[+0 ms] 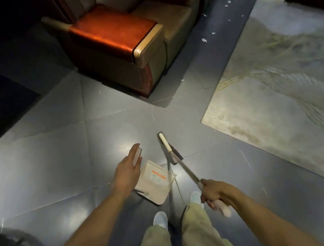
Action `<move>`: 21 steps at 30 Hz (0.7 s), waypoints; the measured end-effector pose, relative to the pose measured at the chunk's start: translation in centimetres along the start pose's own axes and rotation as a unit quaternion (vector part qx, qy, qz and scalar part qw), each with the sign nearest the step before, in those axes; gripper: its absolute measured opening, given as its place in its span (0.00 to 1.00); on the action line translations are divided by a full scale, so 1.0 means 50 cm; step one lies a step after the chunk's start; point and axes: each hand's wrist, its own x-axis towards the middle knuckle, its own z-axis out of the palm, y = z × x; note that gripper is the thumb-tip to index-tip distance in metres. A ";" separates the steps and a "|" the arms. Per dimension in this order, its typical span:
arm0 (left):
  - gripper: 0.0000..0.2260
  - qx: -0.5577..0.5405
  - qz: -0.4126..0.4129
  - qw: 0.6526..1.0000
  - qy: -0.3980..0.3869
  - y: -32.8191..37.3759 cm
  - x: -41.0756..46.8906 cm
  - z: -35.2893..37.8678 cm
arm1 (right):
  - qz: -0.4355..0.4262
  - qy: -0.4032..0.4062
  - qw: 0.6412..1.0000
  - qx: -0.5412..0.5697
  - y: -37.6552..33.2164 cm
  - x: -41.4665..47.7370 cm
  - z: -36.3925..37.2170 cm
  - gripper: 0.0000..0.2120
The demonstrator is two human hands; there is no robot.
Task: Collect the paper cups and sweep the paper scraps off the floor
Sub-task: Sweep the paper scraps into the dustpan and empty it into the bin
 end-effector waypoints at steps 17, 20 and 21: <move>0.18 -0.021 0.036 0.999 -0.017 0.134 0.182 -0.006 | -0.050 0.023 0.954 0.295 -0.014 -0.061 -0.257 0.13; 0.20 -0.024 0.045 0.999 -0.011 0.212 0.276 0.019 | -0.080 0.062 0.944 0.315 0.000 0.010 -0.330 0.18; 0.20 -0.023 0.047 0.999 -0.008 0.240 0.313 0.031 | -0.089 0.070 0.944 0.309 0.004 0.038 -0.363 0.20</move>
